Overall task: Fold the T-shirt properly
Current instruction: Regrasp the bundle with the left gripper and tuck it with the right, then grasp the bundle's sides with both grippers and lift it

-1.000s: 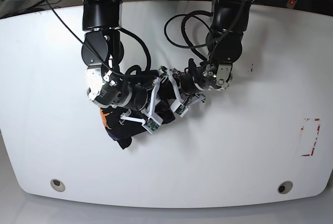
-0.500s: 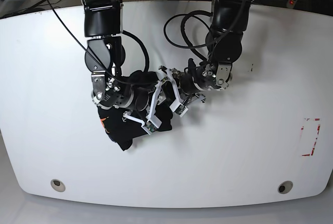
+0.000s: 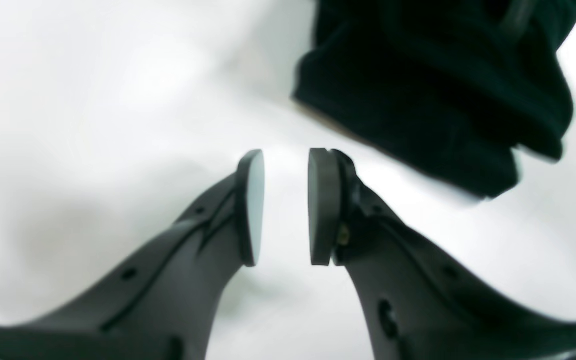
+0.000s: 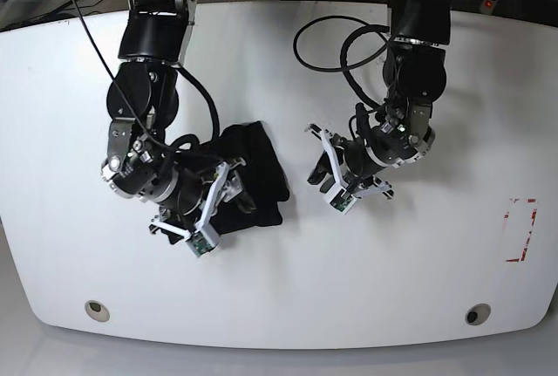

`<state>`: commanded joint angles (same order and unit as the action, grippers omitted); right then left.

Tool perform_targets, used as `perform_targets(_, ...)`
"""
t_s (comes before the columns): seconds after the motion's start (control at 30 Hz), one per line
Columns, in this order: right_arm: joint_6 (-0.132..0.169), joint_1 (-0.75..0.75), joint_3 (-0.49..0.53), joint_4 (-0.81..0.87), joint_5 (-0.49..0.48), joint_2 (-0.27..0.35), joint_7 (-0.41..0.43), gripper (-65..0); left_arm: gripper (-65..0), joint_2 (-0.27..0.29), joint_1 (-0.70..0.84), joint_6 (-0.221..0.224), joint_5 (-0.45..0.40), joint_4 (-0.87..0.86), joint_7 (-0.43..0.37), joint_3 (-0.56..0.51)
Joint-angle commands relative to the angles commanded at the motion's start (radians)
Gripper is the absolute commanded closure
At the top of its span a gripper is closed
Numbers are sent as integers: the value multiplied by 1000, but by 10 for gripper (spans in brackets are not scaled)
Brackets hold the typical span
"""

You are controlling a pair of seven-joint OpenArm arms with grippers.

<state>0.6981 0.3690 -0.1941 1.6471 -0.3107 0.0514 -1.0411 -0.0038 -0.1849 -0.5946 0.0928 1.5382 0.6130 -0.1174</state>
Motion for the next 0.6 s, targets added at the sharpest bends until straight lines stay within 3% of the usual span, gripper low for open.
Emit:
perform_targets(0.1, 0, 71, -51, -147, 2, 9, 21, -430, -128, -2, 2, 0, -5, 14, 12, 0)
perform_targets(0.23, 0, 95, -12, -338, 0, 57, 155, -368, -128, -23, 2, 0, 2, 15, 55, 0)
perform_targets(0.5, 0, 87, 98, -703, 9, 78, 468, -406, -128, -20, 15, 0, 2, 26, 60, -2)
perform_targets(0.6, 0, 91, 98, -718, 0, 91, 468, -404, -129, -18, 15, 0, 2, 52, 60, -8)
